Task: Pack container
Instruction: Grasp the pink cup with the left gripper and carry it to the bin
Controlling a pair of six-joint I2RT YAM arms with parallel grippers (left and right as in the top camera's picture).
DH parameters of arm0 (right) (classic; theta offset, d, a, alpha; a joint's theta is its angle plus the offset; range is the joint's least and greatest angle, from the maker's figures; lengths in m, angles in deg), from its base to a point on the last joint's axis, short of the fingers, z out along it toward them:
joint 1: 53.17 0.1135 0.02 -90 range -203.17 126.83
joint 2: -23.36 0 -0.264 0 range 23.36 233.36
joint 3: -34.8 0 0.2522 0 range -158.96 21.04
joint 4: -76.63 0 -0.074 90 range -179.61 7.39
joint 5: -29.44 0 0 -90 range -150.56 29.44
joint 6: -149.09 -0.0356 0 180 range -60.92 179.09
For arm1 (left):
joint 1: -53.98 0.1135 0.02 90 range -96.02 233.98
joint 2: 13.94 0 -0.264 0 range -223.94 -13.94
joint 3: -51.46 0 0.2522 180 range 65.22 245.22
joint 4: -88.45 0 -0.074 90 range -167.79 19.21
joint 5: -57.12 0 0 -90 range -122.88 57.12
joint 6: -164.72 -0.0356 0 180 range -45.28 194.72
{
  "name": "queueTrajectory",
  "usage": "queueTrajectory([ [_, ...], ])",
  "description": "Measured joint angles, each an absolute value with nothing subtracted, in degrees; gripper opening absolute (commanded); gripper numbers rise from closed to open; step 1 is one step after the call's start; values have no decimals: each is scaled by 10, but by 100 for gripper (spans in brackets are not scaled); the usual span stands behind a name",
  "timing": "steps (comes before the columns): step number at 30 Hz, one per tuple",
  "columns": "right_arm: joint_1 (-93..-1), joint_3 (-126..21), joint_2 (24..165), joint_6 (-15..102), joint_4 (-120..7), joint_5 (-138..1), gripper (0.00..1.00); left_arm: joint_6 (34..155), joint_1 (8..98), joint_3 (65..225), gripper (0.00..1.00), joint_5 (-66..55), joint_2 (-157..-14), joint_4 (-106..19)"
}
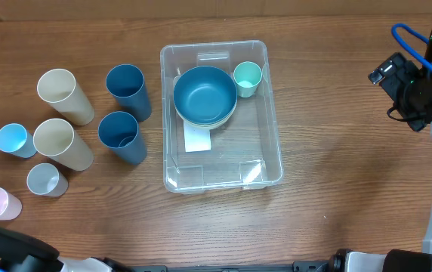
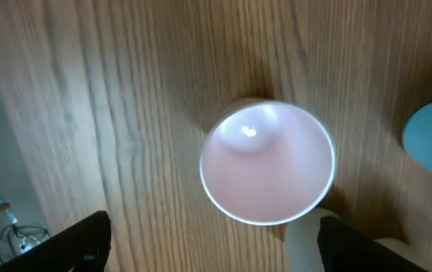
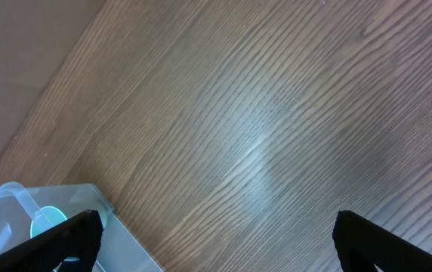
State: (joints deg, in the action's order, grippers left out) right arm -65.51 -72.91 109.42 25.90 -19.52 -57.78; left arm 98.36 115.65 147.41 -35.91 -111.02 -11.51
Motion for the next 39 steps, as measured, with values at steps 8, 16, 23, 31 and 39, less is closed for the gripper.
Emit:
queueTrajectory([
  [8,-655,-729,1094,259,-195,-578,100,977,1157,1350,40,-356,-1114,-248],
  [16,-655,-729,1094,259,-195,-578,100,970,1157,1323,4,-350,-1136,-295],
  [23,-655,-729,1094,259,-195,-578,100,970,1157,1398,4,-248,-1137,-186],
  [31,-655,-729,1094,259,-196,-578,100,950,923,1691,4,-159,-1032,-33],
  [39,-655,-729,1094,259,-195,-578,100,841,354,1744,4,-293,-1023,-174],
])
